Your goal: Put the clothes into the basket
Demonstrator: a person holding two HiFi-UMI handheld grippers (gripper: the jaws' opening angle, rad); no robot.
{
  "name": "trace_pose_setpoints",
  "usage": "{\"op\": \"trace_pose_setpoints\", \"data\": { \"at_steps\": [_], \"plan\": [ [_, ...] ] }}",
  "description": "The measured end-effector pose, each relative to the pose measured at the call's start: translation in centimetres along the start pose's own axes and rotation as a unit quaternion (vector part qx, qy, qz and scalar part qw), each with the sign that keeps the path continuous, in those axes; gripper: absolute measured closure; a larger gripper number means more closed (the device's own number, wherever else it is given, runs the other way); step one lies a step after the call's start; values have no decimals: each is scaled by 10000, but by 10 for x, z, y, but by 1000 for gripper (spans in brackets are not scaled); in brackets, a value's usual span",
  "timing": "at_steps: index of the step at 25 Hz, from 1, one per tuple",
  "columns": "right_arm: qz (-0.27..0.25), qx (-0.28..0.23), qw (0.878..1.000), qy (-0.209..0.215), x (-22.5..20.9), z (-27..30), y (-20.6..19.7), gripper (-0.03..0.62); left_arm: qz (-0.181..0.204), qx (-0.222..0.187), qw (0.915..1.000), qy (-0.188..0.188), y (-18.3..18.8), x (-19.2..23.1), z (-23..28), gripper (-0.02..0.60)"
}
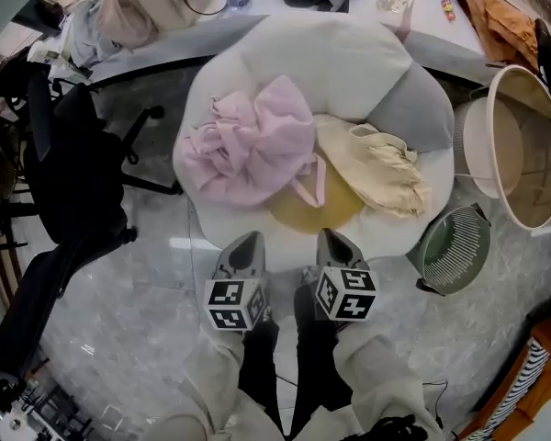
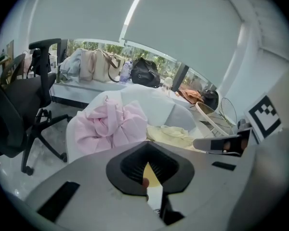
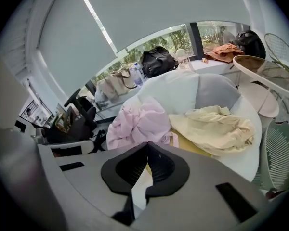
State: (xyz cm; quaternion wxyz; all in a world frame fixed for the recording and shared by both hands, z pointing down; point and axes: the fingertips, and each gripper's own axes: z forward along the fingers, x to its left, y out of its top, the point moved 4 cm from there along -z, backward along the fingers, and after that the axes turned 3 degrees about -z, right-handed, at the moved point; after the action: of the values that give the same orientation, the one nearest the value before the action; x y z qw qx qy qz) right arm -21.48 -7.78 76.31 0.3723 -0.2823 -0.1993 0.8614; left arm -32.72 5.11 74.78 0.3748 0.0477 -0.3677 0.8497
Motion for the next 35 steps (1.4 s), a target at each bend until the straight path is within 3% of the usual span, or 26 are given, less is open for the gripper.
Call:
{"op": "trace_pose_setpoints", "data": {
  "at_steps": [7, 18, 20, 26, 35],
  "plan": [
    [47, 48, 10000, 26, -39, 56, -21, 569, -51, -83, 9999, 72, -17, 13, 51, 575],
    [-37, 181, 9997, 139, -88, 147, -75, 560, -161, -51, 9997, 185, -84, 51, 128, 575],
    [-77, 223, 9996, 132, -92, 158, -86, 486, -148, -16, 9998, 154, -94, 55, 137, 575],
    [-252, 419, 9985, 248, -96, 188, -112, 427, -42, -7, 10000, 22, -105, 59, 164, 575],
    [-631, 721, 9948, -348, -102, 217, -126, 414, 1, 0, 10000, -17, -112, 71, 171, 575]
  ]
}}
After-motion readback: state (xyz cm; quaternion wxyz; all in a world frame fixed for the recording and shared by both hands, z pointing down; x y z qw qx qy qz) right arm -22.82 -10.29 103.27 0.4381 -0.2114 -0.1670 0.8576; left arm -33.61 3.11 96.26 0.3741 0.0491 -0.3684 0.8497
